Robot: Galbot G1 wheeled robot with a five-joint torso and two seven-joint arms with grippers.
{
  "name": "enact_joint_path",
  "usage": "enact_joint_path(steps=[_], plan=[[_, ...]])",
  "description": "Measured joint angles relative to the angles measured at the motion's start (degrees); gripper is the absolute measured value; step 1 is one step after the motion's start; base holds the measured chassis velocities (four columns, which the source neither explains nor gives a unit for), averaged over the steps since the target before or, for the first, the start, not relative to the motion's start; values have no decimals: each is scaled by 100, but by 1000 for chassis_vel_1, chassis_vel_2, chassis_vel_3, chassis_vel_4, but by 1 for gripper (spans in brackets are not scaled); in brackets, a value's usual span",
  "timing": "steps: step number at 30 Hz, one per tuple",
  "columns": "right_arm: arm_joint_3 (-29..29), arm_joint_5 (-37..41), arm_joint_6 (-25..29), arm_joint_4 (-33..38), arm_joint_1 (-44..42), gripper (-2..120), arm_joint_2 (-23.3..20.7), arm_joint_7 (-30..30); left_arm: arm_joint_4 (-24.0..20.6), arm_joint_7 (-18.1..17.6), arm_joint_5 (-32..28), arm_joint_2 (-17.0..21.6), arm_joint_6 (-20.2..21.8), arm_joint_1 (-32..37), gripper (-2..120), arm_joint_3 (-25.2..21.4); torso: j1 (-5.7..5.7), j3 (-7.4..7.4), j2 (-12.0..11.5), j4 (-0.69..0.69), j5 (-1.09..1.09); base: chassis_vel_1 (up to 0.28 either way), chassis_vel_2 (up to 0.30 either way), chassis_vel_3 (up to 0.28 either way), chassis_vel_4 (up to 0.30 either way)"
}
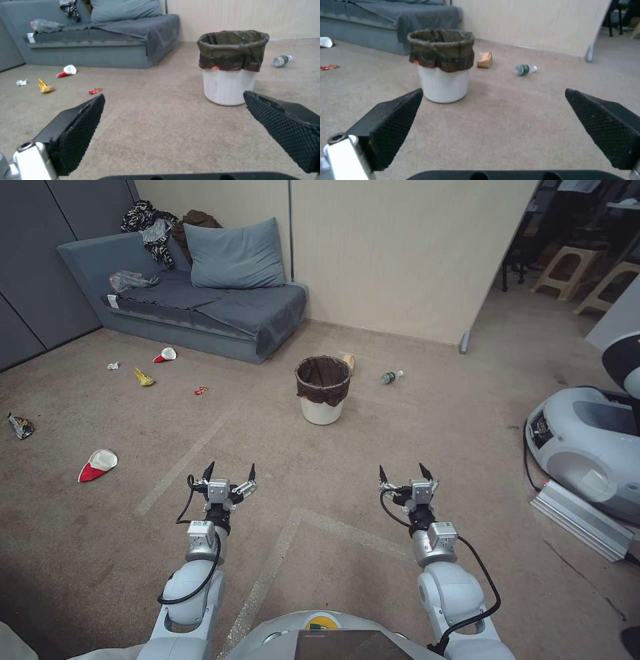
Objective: Pick up the trash bin, then pick up the garbage from the floor and place it into the trash bin.
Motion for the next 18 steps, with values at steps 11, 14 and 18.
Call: enact_joint_path(steps=[11, 14, 18], plan=[[28, -37, 29, 65, -44, 100, 38, 18, -35, -24, 6, 0, 35, 6, 100, 17, 0, 0, 0, -1, 0, 0, 0, 0, 0], [57, -78, 66, 127, -85, 100, 74, 36, -78, -52, 14, 0, 81, 14, 100, 37, 0, 0, 0, 0, 0, 0, 0, 0, 0], [339, -445, 426, 675, -453, 100, 398, 222, -424, -288, 111, 5, 474, 83, 100, 178, 0, 0, 0, -3, -1, 0, 0, 0, 0]])
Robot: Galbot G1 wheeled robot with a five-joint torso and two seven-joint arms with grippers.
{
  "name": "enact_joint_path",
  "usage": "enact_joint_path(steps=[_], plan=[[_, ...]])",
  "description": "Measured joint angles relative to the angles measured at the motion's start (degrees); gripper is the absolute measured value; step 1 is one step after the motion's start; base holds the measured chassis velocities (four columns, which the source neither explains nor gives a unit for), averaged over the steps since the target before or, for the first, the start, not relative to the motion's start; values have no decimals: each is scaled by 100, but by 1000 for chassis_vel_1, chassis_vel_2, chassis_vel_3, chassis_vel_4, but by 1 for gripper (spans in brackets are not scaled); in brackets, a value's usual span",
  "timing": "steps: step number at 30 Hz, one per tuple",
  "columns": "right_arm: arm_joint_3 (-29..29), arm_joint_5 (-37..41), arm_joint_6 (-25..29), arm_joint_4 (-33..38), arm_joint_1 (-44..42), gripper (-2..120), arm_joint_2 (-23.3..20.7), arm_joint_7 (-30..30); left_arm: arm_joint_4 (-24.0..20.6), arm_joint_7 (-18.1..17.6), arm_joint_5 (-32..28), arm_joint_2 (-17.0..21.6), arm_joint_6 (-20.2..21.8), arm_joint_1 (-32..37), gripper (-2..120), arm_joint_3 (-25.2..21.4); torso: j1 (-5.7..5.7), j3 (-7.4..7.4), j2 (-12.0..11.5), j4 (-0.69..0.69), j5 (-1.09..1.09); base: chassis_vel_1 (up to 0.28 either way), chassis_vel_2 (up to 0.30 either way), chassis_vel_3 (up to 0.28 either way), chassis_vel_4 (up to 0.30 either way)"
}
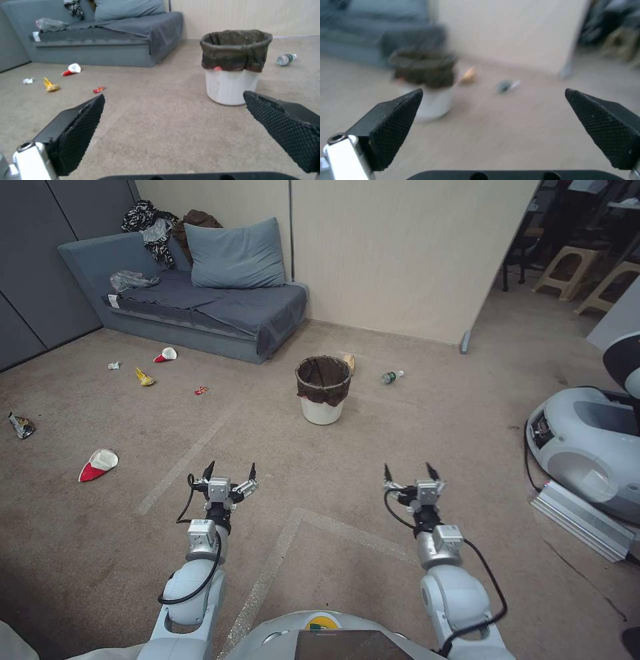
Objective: Pick up the trash bin, then pick up the garbage from the floor and place it into the trash bin.
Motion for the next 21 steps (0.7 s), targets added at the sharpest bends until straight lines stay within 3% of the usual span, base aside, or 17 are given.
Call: enact_joint_path(steps=[4, 6, 21], plan=[[167, -79, 325, 113, -104, 100, 151, 76, -857, -590, 250, 13, 982, 176, 100, 412, 0, -1, 1, 4, 1, 0, 0, 0, 0], [178, -122, 369, 97, -102, 100, 150, 70, -944, -674, 261, 15, 1109, 196, 100, 469, 0, -1, 0, 4, 3, 0, 0, 0, 0], [196, -70, 567, -30, -49, 100, 131, -30, -980, -739, 254, 13, 1187, 211, 100, 522, 0, 0, 0, 3, 1, 0, 0, 0, 0]])
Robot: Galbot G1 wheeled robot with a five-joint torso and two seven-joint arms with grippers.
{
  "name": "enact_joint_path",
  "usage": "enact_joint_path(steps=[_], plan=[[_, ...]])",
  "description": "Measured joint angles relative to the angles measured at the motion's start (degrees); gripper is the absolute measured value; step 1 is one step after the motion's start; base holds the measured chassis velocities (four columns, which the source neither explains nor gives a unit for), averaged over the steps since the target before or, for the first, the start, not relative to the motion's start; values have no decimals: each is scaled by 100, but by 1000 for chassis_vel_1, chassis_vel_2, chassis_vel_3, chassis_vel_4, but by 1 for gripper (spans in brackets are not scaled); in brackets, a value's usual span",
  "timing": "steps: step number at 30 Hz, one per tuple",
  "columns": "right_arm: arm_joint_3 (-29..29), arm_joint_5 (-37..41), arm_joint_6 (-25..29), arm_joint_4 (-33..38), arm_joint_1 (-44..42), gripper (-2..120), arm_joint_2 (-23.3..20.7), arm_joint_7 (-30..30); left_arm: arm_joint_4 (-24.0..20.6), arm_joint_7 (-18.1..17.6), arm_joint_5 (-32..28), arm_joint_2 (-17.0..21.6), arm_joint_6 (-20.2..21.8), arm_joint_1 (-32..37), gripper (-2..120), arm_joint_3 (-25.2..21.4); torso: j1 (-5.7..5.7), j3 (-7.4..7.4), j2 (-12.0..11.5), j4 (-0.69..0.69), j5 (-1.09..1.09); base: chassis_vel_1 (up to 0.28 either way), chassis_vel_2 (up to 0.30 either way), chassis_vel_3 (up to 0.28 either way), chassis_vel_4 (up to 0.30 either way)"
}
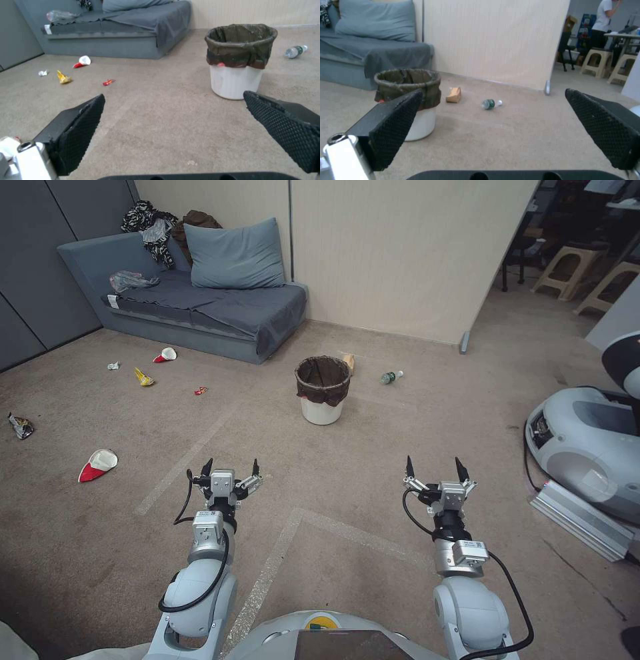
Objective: Pick up the trash bin, then pick up the garbage from the floor and place it into the trash bin.
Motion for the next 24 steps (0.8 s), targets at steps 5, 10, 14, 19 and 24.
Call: enact_joint_path(steps=[5, 10, 14, 19, 24], plan=[[-1, 59, 15, -45, 5, 100, -3, -22, 26, 5, 10, 1, -10, 0, 100, 0, 0, 1, 0, 0, 0, 0, 0, 0, 0], [0, 110, 20, -65, 8, 99, -6, -58, 52, 14, 24, -1, -28, 0, 100, 4, 0, 1, 0, 0, 0, 0, 0, 0, 0], [2, 123, 56, -97, 11, 99, -2, -126, 58, 16, 29, 0, -37, -2, 100, -7, 0, 1, 0, 0, 0, -15, 14, 10, -8], [7, 128, 92, -178, 26, 99, -3, -142, 71, 16, 40, 4, -42, -3, 100, -17, 0, 0, 0, 0, 0, -93, 96, 91, -117], [28, 127, 109, -203, 35, 100, -8, -173, 85, 16, 51, -1, -46, -3, 100, -9, 0, 0, 0, 0, -1, -225, 218, 221, -232]])
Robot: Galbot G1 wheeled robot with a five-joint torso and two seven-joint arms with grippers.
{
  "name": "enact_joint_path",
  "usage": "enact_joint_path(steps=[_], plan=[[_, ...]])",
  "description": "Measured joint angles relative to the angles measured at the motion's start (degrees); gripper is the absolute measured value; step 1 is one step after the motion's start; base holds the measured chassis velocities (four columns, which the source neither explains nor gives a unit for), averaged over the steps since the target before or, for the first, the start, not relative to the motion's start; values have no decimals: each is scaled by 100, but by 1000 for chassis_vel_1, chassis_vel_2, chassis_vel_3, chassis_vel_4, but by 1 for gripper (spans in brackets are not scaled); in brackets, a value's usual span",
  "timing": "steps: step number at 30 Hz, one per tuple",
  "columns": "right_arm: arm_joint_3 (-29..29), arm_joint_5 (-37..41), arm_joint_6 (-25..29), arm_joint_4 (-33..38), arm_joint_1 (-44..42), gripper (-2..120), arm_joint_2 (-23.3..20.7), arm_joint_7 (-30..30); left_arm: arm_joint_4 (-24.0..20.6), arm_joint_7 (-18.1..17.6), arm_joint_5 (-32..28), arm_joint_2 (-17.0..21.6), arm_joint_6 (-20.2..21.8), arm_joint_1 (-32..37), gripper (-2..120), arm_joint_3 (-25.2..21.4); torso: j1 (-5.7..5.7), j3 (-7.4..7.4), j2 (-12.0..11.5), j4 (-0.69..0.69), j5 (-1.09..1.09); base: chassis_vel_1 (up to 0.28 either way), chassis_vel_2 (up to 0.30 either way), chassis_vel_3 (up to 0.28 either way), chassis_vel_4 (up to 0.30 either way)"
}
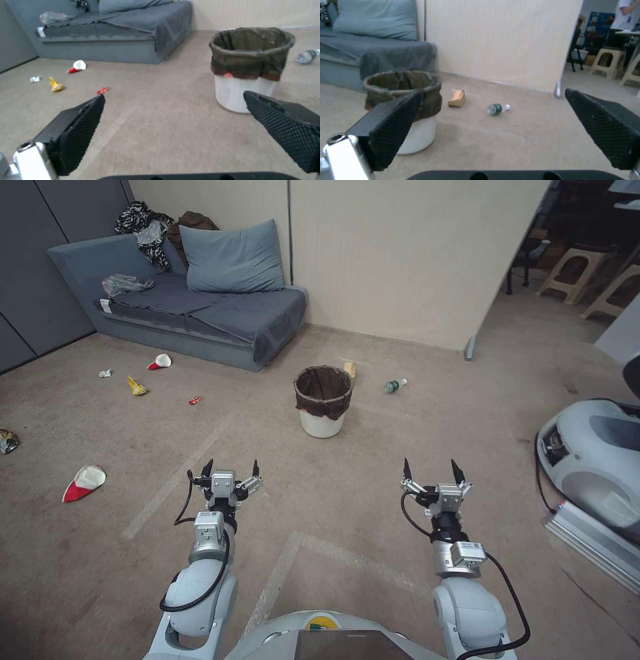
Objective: Pick up the trash bin, then pick up the garbage from the floor and place it into the trash bin.
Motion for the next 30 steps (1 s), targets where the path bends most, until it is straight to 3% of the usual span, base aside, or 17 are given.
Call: enact_joint_path(steps=[23, 30], plan=[[19, -43, 104, -92, 28, 100, 10, -65, 1, 9, -26, 6, 5, 10, 100, 82, 0, 0, 0, 0, 2, -248, 243, 243, -242], [76, -276, 382, -159, 40, 100, 25, -100, -3, 7, -58, 8, 61, 17, 100, 117, 1, 1, -1, 0, 1, -176, 163, 163, -143]])
